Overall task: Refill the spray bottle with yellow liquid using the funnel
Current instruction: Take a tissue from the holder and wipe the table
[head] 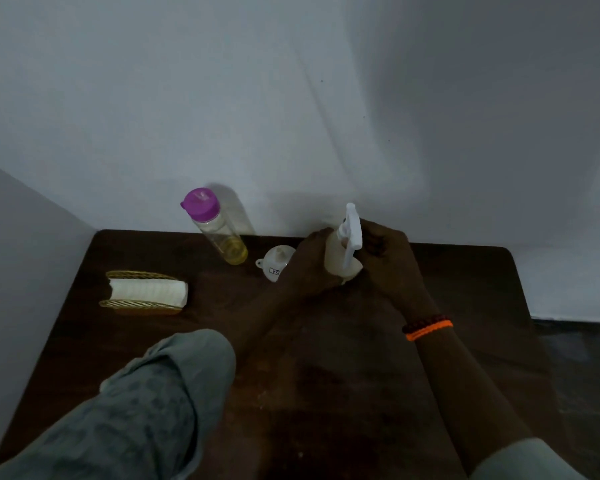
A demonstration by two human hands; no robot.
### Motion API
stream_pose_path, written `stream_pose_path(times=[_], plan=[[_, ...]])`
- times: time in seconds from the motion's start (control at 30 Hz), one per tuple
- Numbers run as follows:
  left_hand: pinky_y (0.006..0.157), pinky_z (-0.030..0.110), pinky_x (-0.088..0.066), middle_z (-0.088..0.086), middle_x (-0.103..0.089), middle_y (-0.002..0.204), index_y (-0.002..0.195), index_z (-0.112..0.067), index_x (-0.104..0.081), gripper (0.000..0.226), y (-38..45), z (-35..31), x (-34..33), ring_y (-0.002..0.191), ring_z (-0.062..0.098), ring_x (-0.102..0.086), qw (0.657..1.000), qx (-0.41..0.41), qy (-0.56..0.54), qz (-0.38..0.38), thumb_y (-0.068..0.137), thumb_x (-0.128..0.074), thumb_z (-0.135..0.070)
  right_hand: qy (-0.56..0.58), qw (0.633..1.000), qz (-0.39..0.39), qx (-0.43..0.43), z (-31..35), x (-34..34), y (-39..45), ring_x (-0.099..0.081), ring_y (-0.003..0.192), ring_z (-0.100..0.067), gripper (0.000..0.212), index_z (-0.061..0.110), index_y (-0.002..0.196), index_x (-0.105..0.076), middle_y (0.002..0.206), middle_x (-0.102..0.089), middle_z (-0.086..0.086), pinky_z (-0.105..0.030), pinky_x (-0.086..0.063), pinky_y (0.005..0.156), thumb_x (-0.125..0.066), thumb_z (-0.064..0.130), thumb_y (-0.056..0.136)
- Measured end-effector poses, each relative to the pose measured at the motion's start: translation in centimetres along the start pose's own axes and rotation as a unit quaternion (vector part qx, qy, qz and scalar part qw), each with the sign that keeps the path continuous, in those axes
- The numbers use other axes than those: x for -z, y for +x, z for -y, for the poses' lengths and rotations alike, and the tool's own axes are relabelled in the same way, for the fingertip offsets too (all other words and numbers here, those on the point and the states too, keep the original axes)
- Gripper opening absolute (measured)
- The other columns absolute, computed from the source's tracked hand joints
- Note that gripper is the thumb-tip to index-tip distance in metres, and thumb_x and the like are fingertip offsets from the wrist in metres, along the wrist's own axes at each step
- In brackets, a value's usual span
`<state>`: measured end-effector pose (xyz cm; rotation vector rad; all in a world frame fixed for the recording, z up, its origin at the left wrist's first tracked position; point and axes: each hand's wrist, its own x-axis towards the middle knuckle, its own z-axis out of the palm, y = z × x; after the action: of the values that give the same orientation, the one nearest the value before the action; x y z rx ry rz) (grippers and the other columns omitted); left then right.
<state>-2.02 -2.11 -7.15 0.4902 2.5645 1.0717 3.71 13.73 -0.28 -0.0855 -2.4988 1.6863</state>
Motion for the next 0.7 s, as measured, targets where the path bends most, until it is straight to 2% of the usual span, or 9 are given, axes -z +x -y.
stream_pose_path(times=[0.2, 0.27, 0.33, 0.43, 0.53, 0.6, 0.63, 0.7], plan=[[0.114, 0.044, -0.034, 0.019, -0.043, 0.147, 0.149, 0.0, -0.032, 0.105, -0.8, -1.5, -0.4, 0.137, 0.033, -0.041, 1.0, 0.012, 0.01, -0.025, 0.066, -0.091, -0.023, 0.022, 0.999, 0.008, -0.034, -0.9, 0.6, -0.1, -0.064, 0.121, -0.015, 0.045, 0.006, 0.133, -0.062, 0.129, -0.068, -0.007, -0.033, -0.053, 0.102, -0.068, -0.001, 0.089], [0.114, 0.043, -0.033, 0.018, -0.04, 0.149, 0.152, -0.002, -0.027, 0.106, -1.4, -1.8, -0.3, 0.139, 0.032, -0.037, 0.999, 0.018, 0.01, -0.03, 0.068, -0.089, -0.02, 0.039, 0.995, -0.015, -0.087, -1.5, 0.9, -0.9, -0.062, 0.123, -0.015, 0.055, 0.007, 0.137, -0.058, 0.133, -0.065, -0.008, -0.032, -0.053, 0.102, -0.076, 0.006, 0.084], [0.114, 0.043, -0.034, 0.018, -0.042, 0.147, 0.151, -0.002, -0.029, 0.103, -2.9, -2.1, -0.1, 0.137, 0.032, -0.038, 0.998, 0.033, -0.002, -0.059, 0.067, -0.086, -0.016, 0.044, 0.99, -0.048, -0.127, -1.2, 1.1, -2.8, -0.064, 0.12, -0.015, 0.057, 0.006, 0.134, -0.06, 0.129, -0.067, -0.008, -0.03, -0.054, 0.1, -0.08, 0.009, 0.081], [0.11, 0.046, -0.04, 0.016, -0.052, 0.14, 0.145, -0.003, -0.042, 0.079, -6.0, -2.3, -0.8, 0.131, 0.03, -0.048, 0.992, 0.062, -0.033, -0.101, 0.076, -0.076, -0.021, 0.004, 0.982, -0.086, -0.17, -1.4, 0.5, -6.3, -0.069, 0.107, -0.011, 0.04, 0.009, 0.122, -0.068, 0.116, -0.072, -0.003, -0.029, -0.056, 0.096, -0.078, 0.014, 0.083], [0.101, 0.043, -0.049, 0.01, -0.065, 0.122, 0.127, -0.006, -0.061, 0.043, -11.1, -2.9, -0.4, 0.114, 0.022, -0.06, 0.991, 0.051, -0.043, -0.119, 0.087, -0.069, -0.021, -0.048, 0.976, -0.094, -0.19, -0.4, -2.3, -10.8, -0.068, 0.095, -0.006, 0.018, 0.02, 0.104, -0.074, 0.102, -0.074, 0.005, -0.037, -0.057, 0.092, -0.074, 0.025, 0.087], [0.106, 0.03, -0.044, -0.002, -0.062, 0.125, 0.127, -0.014, -0.061, 0.039, -14.6, -2.5, -0.1, 0.117, 0.013, -0.057, 0.99, 0.076, -0.065, -0.096, 0.091, -0.068, -0.029, -0.03, 0.974, -0.091, -0.204, 0.5, -5.1, -13.4, -0.068, 0.086, -0.002, 0.005, 0.027, 0.091, -0.075, 0.089, -0.075, 0.01, -0.036, -0.058, 0.087, -0.072, 0.03, 0.088], [0.105, 0.024, -0.04, -0.007, -0.06, 0.125, 0.128, -0.017, -0.06, 0.04, -16.3, -2.3, -0.1, 0.119, 0.01, -0.055, 0.988, 0.103, -0.079, -0.083, 0.092, -0.066, -0.034, -0.018, 0.974, -0.088, -0.208, 1.0, -6.6, -14.4, -0.068, 0.082, 0.0, 0.006, 0.028, 0.086, -0.075, 0.084, -0.074, 0.011, -0.035, -0.058, 0.084, -0.071, 0.032, 0.088], [0.101, 0.018, -0.039, -0.005, -0.063, 0.124, 0.125, -0.019, -0.063, 0.037, -19.1, -0.9, 0.0, 0.117, 0.009, -0.058, 0.985, 0.119, -0.079, -0.098, 0.093, -0.064, -0.038, -0.003, 0.974, -0.063, -0.216, 2.0, -9.6, -15.8, -0.068, 0.079, 0.0, 0.01, 0.03, 0.083, -0.074, 0.08, -0.074, 0.011, -0.035, -0.058, 0.081, -0.07, 0.035, 0.089]])
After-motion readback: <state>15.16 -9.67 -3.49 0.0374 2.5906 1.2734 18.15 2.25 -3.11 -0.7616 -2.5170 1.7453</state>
